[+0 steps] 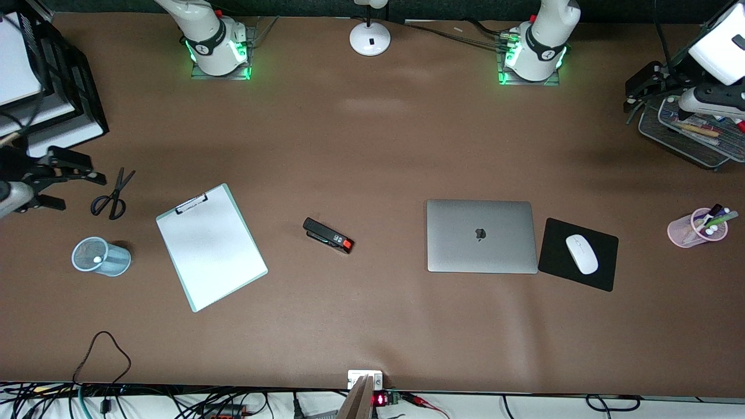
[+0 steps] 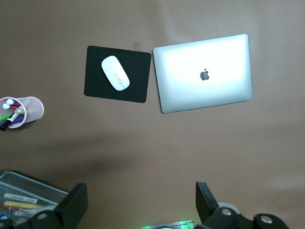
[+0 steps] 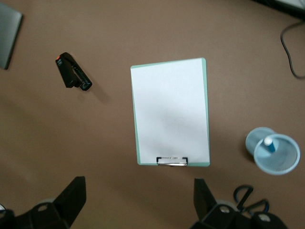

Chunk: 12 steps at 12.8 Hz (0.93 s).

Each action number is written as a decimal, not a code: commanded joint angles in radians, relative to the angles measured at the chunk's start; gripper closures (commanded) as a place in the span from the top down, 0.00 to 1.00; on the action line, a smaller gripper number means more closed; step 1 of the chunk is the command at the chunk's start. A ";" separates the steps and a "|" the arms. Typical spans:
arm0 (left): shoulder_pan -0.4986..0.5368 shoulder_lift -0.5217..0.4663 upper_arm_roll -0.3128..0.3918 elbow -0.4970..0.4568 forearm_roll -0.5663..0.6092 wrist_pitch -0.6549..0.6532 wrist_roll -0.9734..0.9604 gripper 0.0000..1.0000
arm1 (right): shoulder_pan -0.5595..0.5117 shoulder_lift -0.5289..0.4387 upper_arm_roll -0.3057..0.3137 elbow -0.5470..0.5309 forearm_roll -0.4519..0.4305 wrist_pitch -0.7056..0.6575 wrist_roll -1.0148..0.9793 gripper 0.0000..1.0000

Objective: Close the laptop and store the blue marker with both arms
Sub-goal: 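Release the marker and raise the right gripper away from the cup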

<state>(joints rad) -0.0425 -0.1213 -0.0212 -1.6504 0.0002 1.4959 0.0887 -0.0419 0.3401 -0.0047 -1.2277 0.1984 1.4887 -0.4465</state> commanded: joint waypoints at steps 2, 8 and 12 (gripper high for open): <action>-0.003 0.008 0.003 0.003 -0.017 0.010 0.023 1.00 | 0.054 -0.081 -0.015 -0.091 -0.042 -0.004 0.281 1.00; -0.007 0.028 0.000 0.017 -0.008 0.040 0.025 1.00 | 0.071 -0.151 -0.136 -0.099 -0.183 -0.076 0.463 1.00; -0.007 0.037 -0.009 0.017 -0.014 0.047 0.025 1.00 | 0.070 -0.176 -0.138 -0.098 -0.220 -0.078 0.468 1.00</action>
<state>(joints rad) -0.0467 -0.0969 -0.0295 -1.6495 0.0001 1.5395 0.0919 0.0173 0.1970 -0.1528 -1.2946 0.0069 1.4075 0.0054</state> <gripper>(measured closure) 0.000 0.000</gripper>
